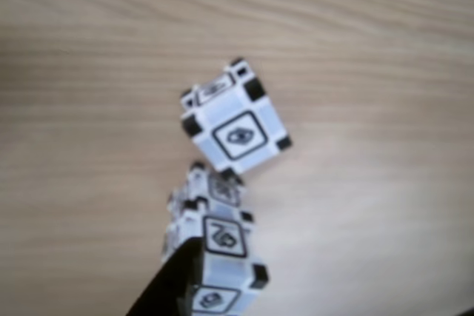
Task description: Stack cubes from left to right.
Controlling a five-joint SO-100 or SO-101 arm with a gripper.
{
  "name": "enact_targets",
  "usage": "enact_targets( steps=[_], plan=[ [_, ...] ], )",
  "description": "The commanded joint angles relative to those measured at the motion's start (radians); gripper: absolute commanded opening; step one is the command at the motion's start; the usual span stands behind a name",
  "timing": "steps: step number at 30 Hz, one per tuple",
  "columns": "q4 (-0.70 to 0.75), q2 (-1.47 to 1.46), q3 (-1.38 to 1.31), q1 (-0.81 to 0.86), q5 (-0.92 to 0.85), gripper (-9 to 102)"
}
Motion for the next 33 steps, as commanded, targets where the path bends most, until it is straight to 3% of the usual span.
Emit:
enact_targets(
  steps=[1,7,18,33],
  plan=[
    [-0.005,0.017,-0.005,-0.017,-0.054,41],
    [-0.015,-0.048,-0.005,0.000,0.054,39],
    [-0.020,-0.077,-0.009,0.000,0.604,39],
    [-0.020,-0.212,-0.003,0.002,0.692,38]
  ],
)
